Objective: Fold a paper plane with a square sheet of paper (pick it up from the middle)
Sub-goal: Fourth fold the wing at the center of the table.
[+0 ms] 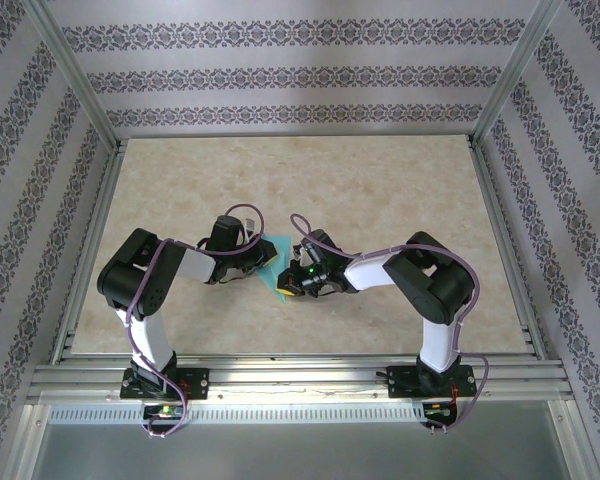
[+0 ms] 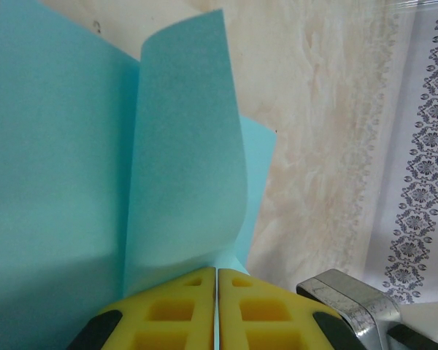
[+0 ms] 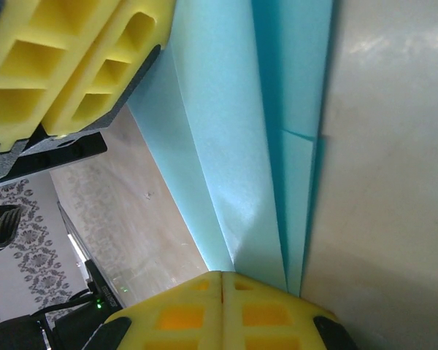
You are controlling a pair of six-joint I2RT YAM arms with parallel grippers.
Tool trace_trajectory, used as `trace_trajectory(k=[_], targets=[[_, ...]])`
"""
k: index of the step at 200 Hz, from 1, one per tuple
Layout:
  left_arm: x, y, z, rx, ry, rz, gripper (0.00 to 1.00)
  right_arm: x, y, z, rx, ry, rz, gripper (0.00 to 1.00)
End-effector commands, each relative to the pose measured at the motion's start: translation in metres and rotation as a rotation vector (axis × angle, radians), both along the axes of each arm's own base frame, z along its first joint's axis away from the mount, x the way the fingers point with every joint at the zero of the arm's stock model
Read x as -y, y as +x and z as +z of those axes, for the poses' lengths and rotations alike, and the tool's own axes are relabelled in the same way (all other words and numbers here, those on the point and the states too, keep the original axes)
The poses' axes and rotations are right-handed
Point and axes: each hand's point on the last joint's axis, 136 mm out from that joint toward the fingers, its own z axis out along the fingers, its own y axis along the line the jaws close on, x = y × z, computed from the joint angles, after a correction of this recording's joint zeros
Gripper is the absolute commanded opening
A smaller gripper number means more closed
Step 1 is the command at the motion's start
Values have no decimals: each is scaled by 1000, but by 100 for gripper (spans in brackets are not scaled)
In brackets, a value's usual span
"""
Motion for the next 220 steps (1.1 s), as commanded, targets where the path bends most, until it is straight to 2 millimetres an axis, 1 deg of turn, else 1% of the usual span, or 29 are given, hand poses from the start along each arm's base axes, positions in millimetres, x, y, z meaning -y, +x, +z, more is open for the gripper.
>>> trace_trajectory(k=[1,19,38,58,69,98,114,123,134,152,181,198,220], targets=[[-5,-16,-21,-72,47,4,11,24,-18,-32,-54,-131,-17,0],[-5,-15,-17,-63,49,4,11,33,-21,-34,-50,-149,8,0],[-3,-14,-7,-38,31,-4,12,40,-25,-35,-56,-149,31,0],[3,-12,5,-8,15,-21,18,46,-31,-37,-64,-174,80,0],[5,-12,13,12,7,-28,19,51,-31,-38,-53,-201,92,0],[6,-15,24,38,16,-42,26,57,-33,-37,-48,-244,147,0],[11,-17,30,64,15,-69,28,58,-33,-36,-46,-261,177,0],[15,-19,30,63,19,-95,27,58,-34,-35,-43,-261,190,0],[20,-22,29,58,25,-129,25,59,-34,-34,-45,-266,204,0],[22,-26,23,35,44,-137,20,63,-34,-35,-47,-280,213,0],[19,-28,16,20,66,-130,20,72,-34,-35,-57,-279,209,0],[21,-26,13,17,68,-134,20,69,-34,-31,-52,-263,216,0],[24,-20,10,18,61,-138,20,69,-35,-32,-58,-263,218,0]])
